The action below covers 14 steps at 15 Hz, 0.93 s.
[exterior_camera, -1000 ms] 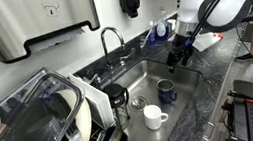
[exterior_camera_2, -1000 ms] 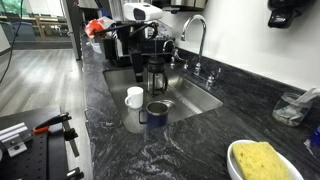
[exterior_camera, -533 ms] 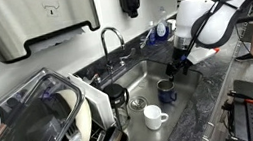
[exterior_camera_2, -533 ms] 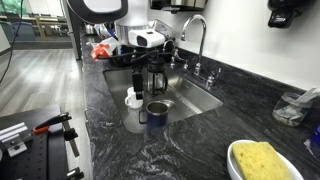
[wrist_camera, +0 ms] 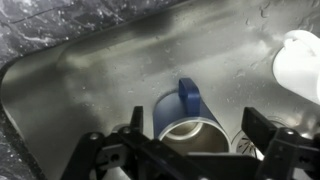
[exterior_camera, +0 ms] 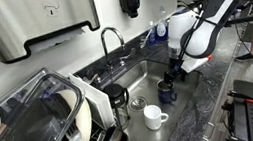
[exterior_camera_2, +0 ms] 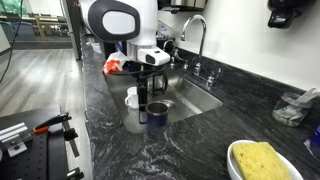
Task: Remove the cup from the sink and put it on the sink counter
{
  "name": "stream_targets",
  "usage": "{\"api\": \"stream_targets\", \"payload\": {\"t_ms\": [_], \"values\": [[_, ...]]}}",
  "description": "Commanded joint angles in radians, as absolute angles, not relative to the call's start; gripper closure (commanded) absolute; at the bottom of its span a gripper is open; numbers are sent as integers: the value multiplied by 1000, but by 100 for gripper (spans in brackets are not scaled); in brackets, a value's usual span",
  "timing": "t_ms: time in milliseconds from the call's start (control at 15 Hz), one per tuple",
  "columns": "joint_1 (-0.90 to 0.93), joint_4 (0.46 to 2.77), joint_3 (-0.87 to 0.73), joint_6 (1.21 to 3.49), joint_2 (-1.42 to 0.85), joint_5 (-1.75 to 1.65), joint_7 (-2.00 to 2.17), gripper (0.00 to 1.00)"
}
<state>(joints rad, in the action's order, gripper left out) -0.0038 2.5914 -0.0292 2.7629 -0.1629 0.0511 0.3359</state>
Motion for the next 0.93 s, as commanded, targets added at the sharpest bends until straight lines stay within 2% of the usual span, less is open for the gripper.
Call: {"api": "stream_targets", "payload": {"t_ms": [0, 600, 667, 733, 867], "values": [[-2, 2550, -26, 2768, -236, 73, 280, 0], [25, 2557, -44, 2844, -301, 53, 292, 0], [26, 2557, -48, 2855, -307, 51, 292, 25], [25, 2557, -48, 2860, -312, 55, 288, 26], [30, 2558, -56, 2875, -322, 55, 292, 41]]}}
